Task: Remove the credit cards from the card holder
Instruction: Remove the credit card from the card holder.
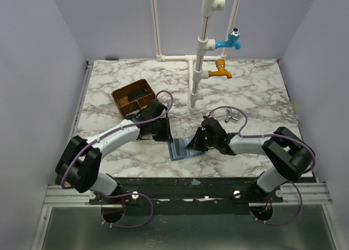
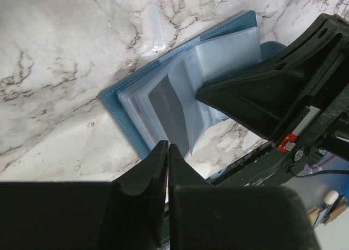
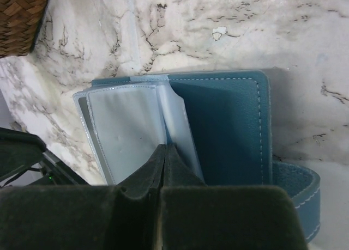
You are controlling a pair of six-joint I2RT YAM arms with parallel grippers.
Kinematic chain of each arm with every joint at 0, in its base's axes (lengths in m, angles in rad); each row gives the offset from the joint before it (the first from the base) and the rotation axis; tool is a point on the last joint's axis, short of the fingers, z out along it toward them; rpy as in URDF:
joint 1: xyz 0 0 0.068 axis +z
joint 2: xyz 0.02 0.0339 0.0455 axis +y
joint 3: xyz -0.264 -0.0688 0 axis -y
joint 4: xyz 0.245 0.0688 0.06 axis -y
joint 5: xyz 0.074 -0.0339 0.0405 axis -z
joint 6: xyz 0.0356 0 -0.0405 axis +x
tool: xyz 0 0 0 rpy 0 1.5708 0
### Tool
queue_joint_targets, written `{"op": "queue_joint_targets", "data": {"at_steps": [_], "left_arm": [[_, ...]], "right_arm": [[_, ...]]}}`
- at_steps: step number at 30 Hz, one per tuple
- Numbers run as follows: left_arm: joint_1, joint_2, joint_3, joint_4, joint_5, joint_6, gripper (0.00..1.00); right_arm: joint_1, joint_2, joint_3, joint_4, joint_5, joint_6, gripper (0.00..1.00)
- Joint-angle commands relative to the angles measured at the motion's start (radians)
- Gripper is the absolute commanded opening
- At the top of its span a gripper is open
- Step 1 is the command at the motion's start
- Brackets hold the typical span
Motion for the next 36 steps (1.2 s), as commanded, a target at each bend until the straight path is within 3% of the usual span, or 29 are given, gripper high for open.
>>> {"op": "queue_joint_targets", "data": {"at_steps": [1,21,29,34,36], "left_arm": [[-0.025,0.057,0.036,0.045,0.022,-0.008,0.03],[-0.064,0.213,0.075,0.089,0.005,0.007,0.0],[-0.089,0.227,0.101,0.084,0.01,0.01,0.0],[-0.105,0.242,0.124,0.077,0.012,0.012,0.0],[-0.111,0.245,0.13,0.077,0.012,0.012,0.0]], "right_arm": [[-0.005,0.048,-0.054,-0.01,-0.056,0.011,0.01],[-0.016,0.058,-0.067,0.004,-0.067,0.01,0.01],[-0.016,0.006,0.001,-0.056,-0.049,-0.017,0.01],[-0.017,-0.037,0.065,-0.133,-0.023,-0.04,0.12],[-0.016,-0.055,0.085,-0.16,-0.013,-0.045,0.22]]}}
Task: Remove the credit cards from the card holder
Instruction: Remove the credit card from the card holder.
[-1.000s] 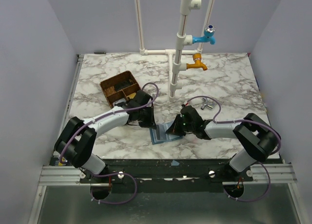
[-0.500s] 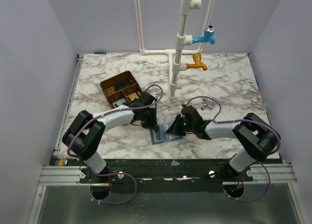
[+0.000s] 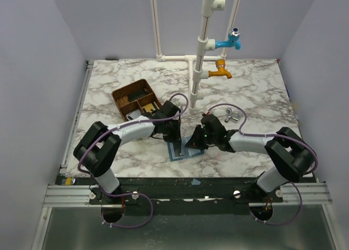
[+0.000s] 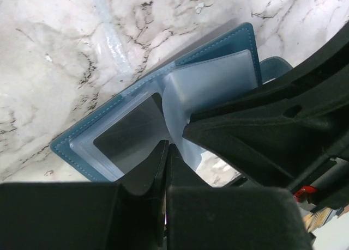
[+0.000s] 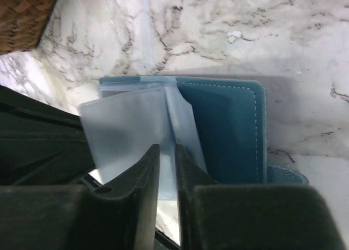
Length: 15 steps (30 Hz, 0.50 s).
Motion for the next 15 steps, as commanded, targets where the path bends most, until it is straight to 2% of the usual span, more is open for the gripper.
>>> {"op": "queue_joint_targets", "data": {"at_steps": [1,4,6,15], "left_arm": [[-0.019,0.018,0.036,0.006,0.01,0.012,0.0],[-0.021,0.028,0.048,0.003,0.013,0.012,0.0],[-0.026,0.03,0.056,0.003,0.017,0.012,0.0],[-0.068,0.092,0.128,-0.002,0.024,0.006,0.0]], "right_arm": [[0.005,-0.057,0.058,-0.123,0.048,-0.042,0.27],[0.005,-0.097,0.077,-0.184,0.078,-0.046,0.44],[0.005,-0.126,0.091,-0.236,0.115,-0.048,0.48],[0.005,-0.304,0.089,-0.457,0.348,-0.031,0.59]]}}
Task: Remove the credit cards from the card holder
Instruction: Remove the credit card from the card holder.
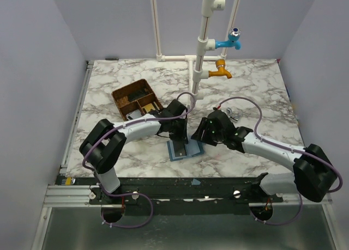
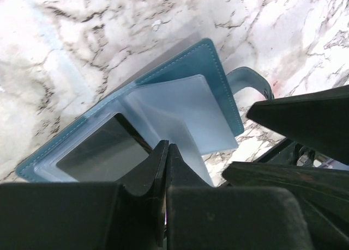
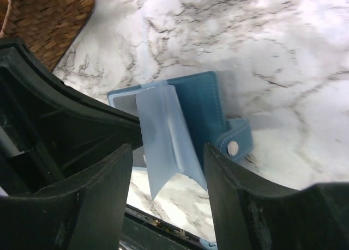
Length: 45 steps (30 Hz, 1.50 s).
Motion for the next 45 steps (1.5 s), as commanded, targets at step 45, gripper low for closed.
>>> {"op": "queue_joint_targets", "data": {"at_steps": [45], "left_arm": [[0.057,-0.169,-0.117,-0.058,-0.139,0.016,0.03]], "right_arm": [[0.026,0.091,0.045,0.1,-0.111,-0.095,0.57]]}}
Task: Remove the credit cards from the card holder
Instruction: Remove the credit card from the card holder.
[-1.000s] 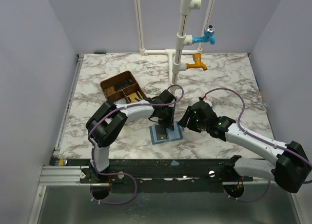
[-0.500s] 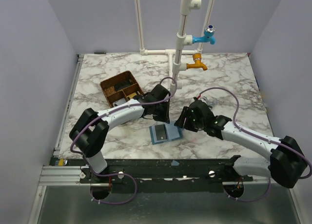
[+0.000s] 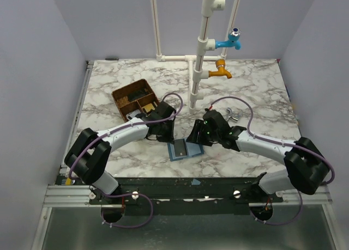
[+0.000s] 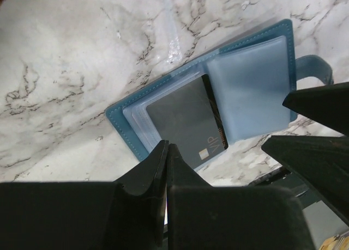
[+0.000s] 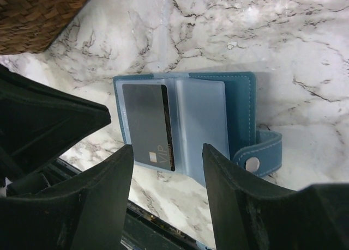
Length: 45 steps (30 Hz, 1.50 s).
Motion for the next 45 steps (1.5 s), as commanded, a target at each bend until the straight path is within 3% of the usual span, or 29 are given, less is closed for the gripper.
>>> {"op": "queue_joint_targets", "data": {"at_steps": [1,11,35,45], "left_arm": [[0.0,-0.006,-0.021,0.033,-0.002,-0.011,0.03],[-0.001,0.052,-0.031,0.062,0.015,-0.012,0.02],[-0.01,0.166,0.024,0.084,0.059,0.002,0.0],[-0.01,0.171,0.025,0.084,0.059,0.006,0.0]], "right_arm": [[0.008,0.062,0.029,0.082,-0.07,-0.02,0.57],[0.01,0.142,0.024,0.129,-0.105,0.001,0.55],[0.011,0.142,-0.093,0.216,-0.053,0.07,0.49],[-0.035,0.123,-0.23,0.462,-0.166,0.161,0.41]]}}
